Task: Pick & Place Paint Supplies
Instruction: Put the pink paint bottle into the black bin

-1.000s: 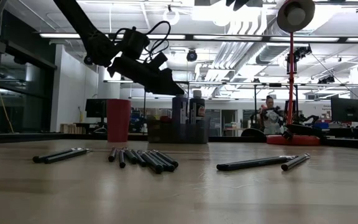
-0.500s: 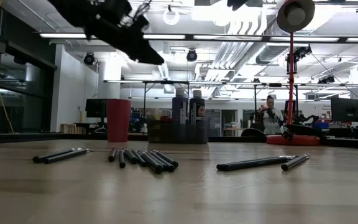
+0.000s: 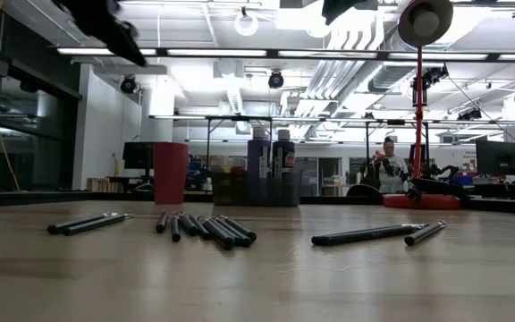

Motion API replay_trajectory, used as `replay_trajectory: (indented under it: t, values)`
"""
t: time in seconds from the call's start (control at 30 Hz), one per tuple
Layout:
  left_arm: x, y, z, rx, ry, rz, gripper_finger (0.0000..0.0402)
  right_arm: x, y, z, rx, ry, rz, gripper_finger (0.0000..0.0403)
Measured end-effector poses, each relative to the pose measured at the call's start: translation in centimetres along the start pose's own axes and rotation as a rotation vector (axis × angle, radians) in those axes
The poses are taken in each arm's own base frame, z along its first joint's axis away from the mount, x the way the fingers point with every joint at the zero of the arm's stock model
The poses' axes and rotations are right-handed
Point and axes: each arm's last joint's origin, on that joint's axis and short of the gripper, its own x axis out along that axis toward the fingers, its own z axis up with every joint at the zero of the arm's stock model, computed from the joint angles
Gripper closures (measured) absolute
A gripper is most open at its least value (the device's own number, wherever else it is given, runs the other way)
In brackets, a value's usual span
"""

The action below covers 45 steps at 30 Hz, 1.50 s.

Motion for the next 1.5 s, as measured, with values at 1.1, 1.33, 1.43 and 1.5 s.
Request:
replay_trajectory:
  t: [1.1, 1.33, 1.43, 1.5]
  values:
    - [2.4, -13.0, -10.6, 0.294, 0.267, -0.744, 0.0080, -2.6, 8.1, -1.8, 0.111, 0.034, 0.128, 0.0220]
    - [4.1, -14.7, -12.7, 0.276, 0.176, -0.816, 0.0076, -3.2, 9.4, -2.2, 0.136, 0.031, 0.148, 0.0220]
    - [4.7, -15.4, -13.2, 0.270, 0.076, -0.824, 0.0076, -3.4, 9.8, -2.4, 0.139, 0.023, 0.141, 0.0220]
    - [5.0, -15.6, -13.7, 0.271, 0.031, -0.808, 0.0076, -3.4, 10.0, -2.4, 0.141, 0.020, 0.138, 0.0220]
